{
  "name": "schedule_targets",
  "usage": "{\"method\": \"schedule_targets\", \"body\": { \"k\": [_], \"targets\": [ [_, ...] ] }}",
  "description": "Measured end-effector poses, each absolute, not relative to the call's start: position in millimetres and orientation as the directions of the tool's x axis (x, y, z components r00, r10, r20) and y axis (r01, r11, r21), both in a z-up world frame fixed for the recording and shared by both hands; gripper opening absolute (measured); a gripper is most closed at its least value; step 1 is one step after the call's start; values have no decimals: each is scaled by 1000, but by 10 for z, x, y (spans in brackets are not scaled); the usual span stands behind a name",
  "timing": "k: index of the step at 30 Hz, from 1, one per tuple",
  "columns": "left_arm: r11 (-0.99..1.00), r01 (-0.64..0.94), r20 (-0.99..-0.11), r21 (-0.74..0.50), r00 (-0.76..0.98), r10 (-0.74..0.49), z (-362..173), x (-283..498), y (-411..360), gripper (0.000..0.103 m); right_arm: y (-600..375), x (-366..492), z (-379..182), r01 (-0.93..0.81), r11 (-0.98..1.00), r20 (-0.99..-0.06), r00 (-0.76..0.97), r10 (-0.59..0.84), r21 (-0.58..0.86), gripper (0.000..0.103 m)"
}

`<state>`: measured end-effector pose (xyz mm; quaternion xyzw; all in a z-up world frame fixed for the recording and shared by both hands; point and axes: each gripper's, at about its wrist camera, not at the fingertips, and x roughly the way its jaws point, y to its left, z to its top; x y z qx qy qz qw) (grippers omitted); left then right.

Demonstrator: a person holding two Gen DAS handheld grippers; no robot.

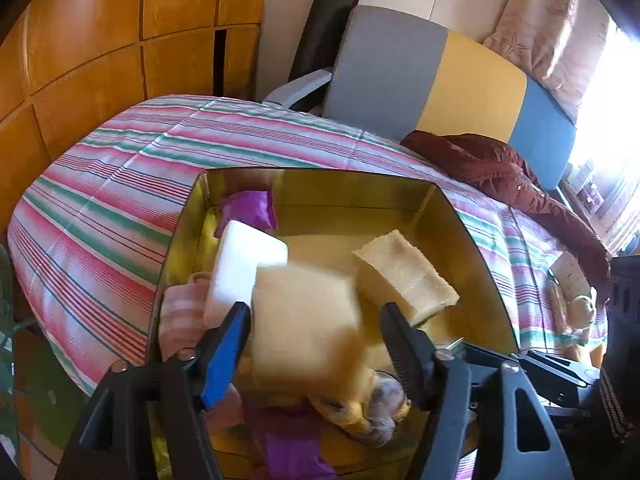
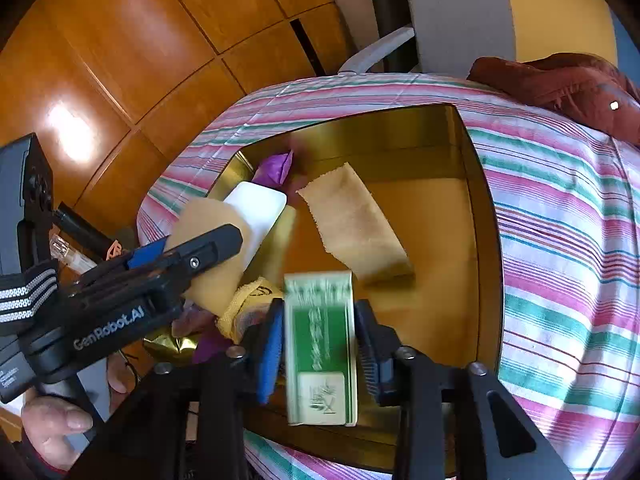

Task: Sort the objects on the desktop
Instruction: 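Carry the sponge and oil box to the gold tray and open both grippers, then move both grippers back over the remaining items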

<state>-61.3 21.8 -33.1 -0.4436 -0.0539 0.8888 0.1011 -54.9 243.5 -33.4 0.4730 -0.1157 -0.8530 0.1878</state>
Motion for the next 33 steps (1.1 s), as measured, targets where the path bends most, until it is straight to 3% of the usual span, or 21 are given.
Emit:
{"method": "schedule_targets", "body": {
  "k": [4, 10, 20, 28, 33],
  "targets": [
    [-969, -135, -764, -206, -597, 245, -294, -592, 204, 79, 2473, -529, -319, 198, -902, -759, -490, -429, 383, 48],
    [-968, -106, -747, -227, -619, 243, -212, -536, 120, 79, 2519, -438, -273, 183, -903, -751, -506, -425, 388, 58],
    [-975, -126, -736, -183, -640, 221, -122, -376, 181, 79, 2695, -261, -141, 153, -907, -725, -555, -407, 392, 68],
    [-964, -185, -722, -192, -638, 266, -33, -286, 429, 73, 3056, -123, -43, 78, -913, -713, -599, -364, 401, 80],
    [-940, -266, -724, -212, -603, 334, -15, -243, 648, 73, 3444, -23, -49, -8, -914, -719, -619, -315, 406, 81]
  ]
}}
